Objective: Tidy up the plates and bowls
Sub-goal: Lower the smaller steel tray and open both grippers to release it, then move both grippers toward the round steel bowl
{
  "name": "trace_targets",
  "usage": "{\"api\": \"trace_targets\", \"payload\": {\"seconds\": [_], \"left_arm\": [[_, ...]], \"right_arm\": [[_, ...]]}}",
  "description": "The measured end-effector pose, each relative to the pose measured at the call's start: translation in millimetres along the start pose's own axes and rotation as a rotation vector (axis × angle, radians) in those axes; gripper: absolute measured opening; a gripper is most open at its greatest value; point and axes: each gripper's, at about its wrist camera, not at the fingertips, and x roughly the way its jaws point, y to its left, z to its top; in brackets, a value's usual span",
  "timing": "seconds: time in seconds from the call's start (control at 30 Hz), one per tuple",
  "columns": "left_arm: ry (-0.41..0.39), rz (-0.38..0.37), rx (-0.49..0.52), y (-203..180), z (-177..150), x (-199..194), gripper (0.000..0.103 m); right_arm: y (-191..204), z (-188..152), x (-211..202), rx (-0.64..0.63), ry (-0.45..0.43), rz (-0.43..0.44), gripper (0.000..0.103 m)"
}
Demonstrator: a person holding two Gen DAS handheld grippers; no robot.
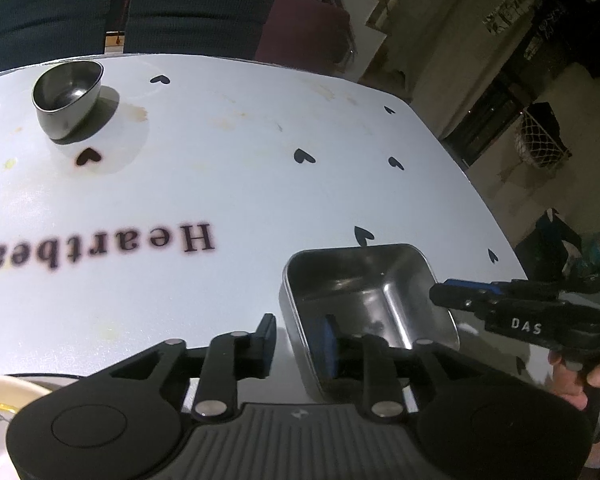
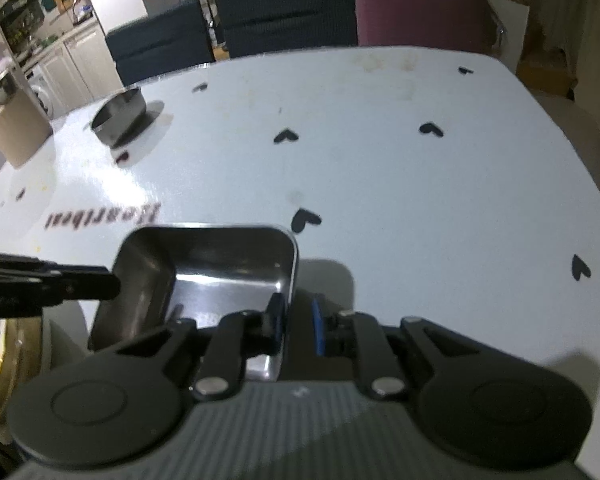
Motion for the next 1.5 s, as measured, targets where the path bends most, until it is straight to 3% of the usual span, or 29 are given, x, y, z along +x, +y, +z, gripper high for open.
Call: {"api": "trace_targets", "payload": {"seconds": [0.33,0.47,0.57,0.73,0.93,1.5], "left_arm": [[-0.037,0.014,0.031,-11,-2,-21,0.073],[-0.059,0.030,0.058,-12,-6,-32,0.093],[-0.069,0.042,0.066,-9,-7,-40,0.100],[-0.088,0.063,0.088,-2,-10,-54,0.103],[-0.102,0.062,0.079,13,-9,-71,0.103],[-0.192,0.157,-0.026,95,8,-117,0.103]], "right_arm": [[-2,-7,-22,-0.007,-0.038,-0.010,0.051],[-2,-11,-33,-0.010,-0.065,-0.029,0.071],[-2,-12,-37,-0.008,-0.075,-0.048,0.080],[6,-12,-46,-0.015,-0.114,-0.055,0.103],[23,-7,-50,-0.047,-0.146,-0.049,0.103],[102,37,-22,-0.126,-0.199,-0.017,0.103]]}}
